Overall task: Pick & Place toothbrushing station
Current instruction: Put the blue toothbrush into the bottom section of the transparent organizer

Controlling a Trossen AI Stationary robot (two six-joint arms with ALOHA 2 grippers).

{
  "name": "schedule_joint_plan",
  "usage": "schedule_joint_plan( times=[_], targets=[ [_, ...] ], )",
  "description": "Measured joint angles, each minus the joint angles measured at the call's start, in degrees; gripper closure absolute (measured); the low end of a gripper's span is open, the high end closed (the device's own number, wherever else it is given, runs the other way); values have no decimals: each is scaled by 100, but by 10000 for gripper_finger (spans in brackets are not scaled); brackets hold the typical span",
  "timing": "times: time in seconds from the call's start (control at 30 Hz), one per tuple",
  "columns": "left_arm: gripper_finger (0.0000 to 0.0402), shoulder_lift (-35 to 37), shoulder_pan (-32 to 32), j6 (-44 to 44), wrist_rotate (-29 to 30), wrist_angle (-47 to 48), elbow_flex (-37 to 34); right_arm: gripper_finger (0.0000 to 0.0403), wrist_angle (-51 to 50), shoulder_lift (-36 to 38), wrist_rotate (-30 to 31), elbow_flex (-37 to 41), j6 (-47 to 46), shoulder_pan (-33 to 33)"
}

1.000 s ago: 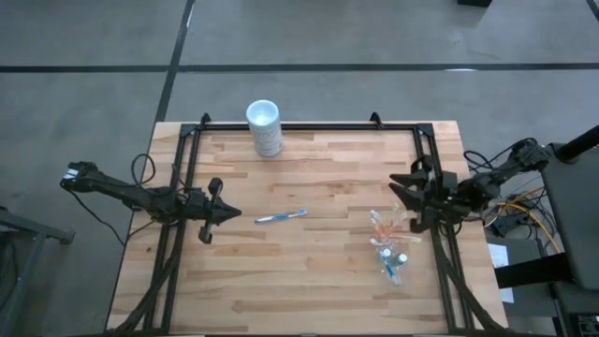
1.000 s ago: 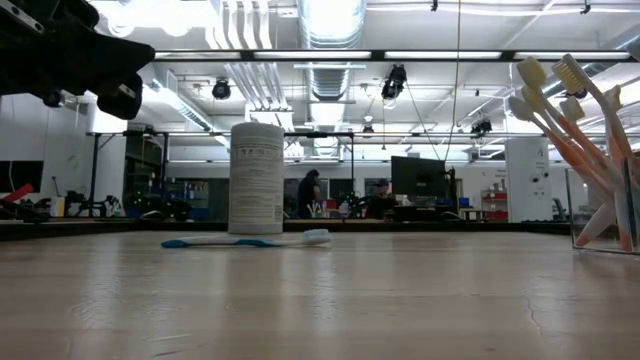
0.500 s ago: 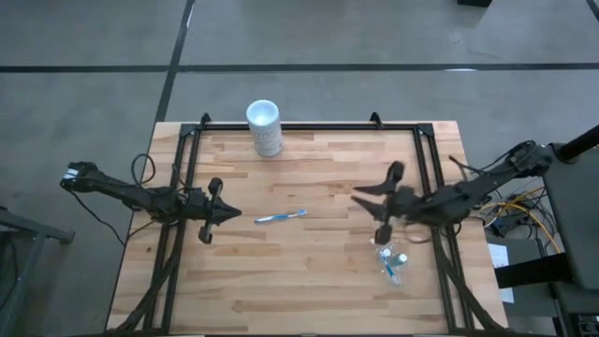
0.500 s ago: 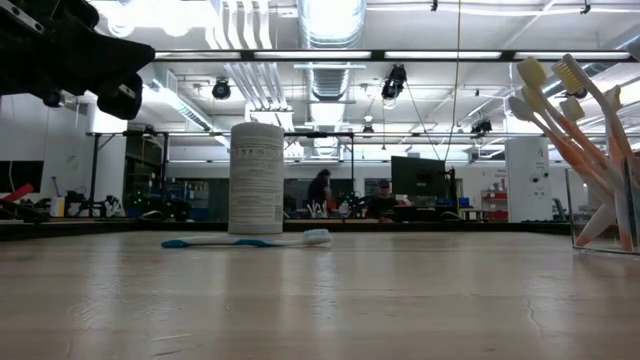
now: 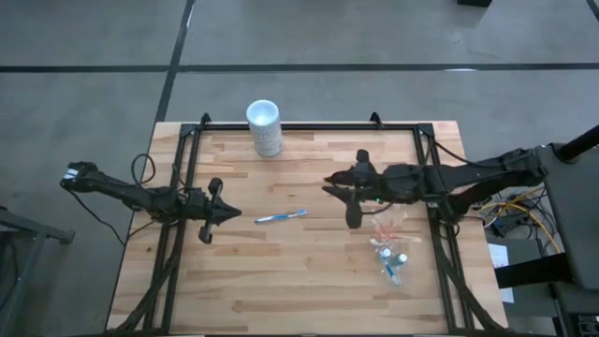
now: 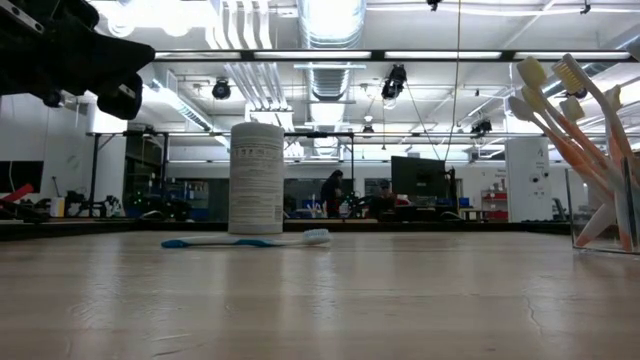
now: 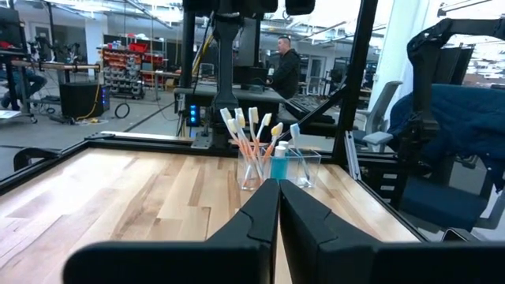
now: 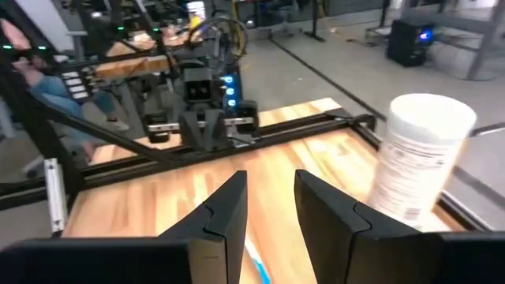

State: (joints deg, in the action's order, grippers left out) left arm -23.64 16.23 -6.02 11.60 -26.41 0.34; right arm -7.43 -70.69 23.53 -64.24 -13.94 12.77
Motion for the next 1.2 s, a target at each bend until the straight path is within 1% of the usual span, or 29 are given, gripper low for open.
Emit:
schedule_joint_plan(
  times=[0.17, 0.33, 0.5, 0.6, 0.7, 0.8, 1.03, 1.2],
  targets=[
    [384, 0, 2, -1, 0, 2, 0, 300, 102, -311, -528, -85, -35, -329],
    [384, 0, 0, 0, 0, 7, 0, 293, 409, -659, -1078, 136, -127, -657],
    [384, 0, 2, 0, 0, 18, 0, 289, 865, -899, -1446, 393, 251, -743],
    [385, -4, 1, -1, 0, 51, 0, 289, 919, -1066, -1497, 428, 34, -763],
    [384, -2, 2, -2, 0, 53, 0, 289, 457, -1203, -1523, 411, -242, -847],
    [383, -2, 0, -1, 0, 54, 0, 289, 65, -1427, -1467, 403, -192, -919],
    [384, 0, 0, 0, 0, 55, 0, 289, 250, -1863, -1446, 377, 278, -1085],
    [384, -1, 2, -1, 0, 71, 0, 289, 462, -2094, -1465, 378, 181, -1213]
  ],
)
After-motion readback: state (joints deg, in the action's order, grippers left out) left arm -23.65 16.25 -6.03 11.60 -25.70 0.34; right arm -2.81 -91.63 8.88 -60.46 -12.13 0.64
